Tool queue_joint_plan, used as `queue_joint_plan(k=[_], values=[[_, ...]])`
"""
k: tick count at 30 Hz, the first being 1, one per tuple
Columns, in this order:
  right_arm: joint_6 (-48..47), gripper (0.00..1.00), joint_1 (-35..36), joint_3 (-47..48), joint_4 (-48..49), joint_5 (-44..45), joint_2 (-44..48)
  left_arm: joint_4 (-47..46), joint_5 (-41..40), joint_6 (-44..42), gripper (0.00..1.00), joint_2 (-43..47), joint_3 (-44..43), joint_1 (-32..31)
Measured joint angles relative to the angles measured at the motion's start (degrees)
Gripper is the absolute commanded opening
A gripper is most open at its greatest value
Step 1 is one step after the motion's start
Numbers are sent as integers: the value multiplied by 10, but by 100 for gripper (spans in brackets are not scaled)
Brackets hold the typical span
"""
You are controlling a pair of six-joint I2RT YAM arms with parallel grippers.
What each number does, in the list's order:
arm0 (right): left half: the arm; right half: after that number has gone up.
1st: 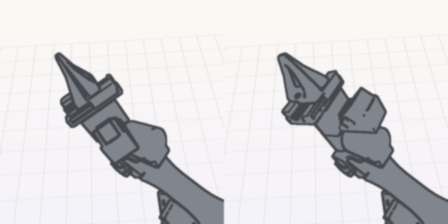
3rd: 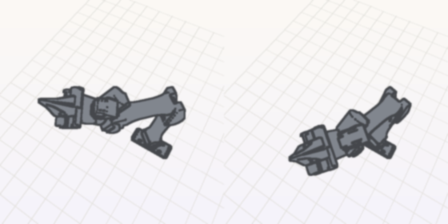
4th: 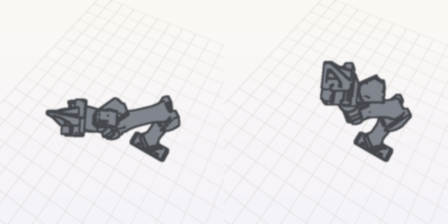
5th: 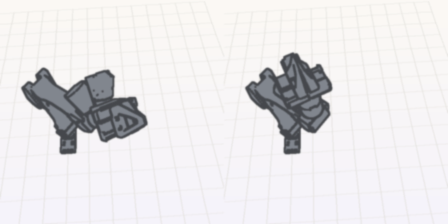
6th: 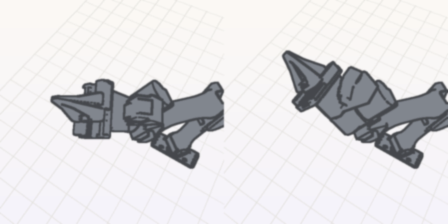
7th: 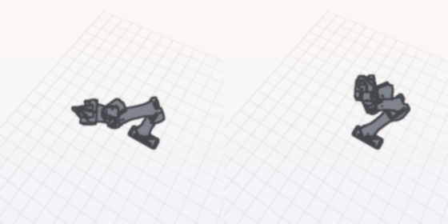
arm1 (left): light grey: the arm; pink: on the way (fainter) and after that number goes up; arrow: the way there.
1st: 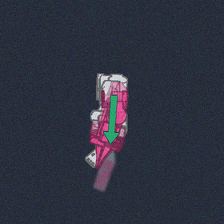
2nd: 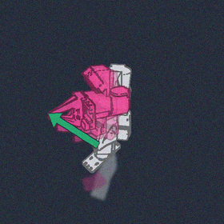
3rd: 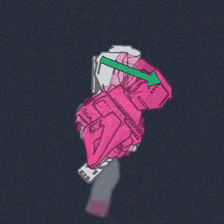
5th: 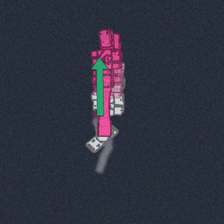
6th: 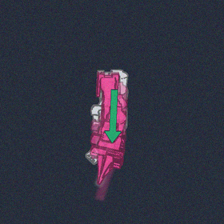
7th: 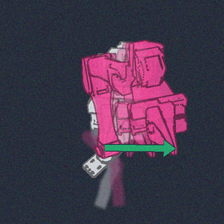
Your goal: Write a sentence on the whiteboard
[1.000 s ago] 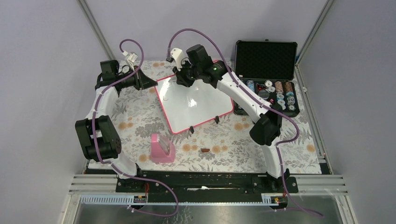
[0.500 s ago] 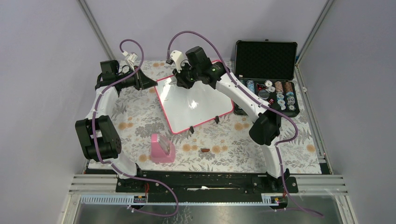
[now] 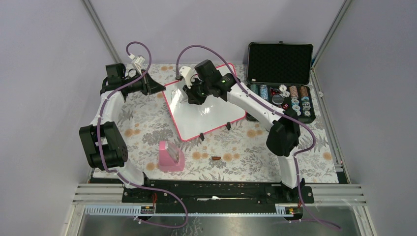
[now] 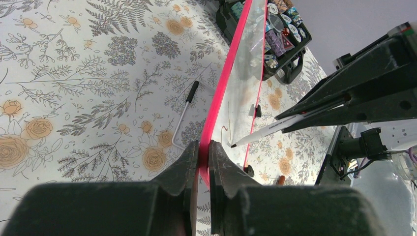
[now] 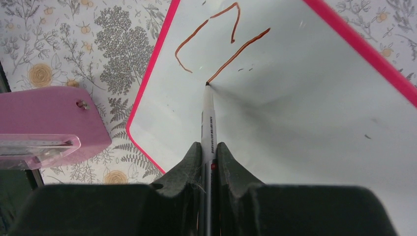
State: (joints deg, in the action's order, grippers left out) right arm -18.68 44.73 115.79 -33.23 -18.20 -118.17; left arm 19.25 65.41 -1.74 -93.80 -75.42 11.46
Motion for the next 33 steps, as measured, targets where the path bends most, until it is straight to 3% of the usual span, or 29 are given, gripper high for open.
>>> queue_joint_plan(k=[14,33], values=[[1,0,4,-14,5,-4,6,0,1,0,0,0,0,0],[1,0,0,69,2,27,-3,4,3,0,0,7,0,-3]])
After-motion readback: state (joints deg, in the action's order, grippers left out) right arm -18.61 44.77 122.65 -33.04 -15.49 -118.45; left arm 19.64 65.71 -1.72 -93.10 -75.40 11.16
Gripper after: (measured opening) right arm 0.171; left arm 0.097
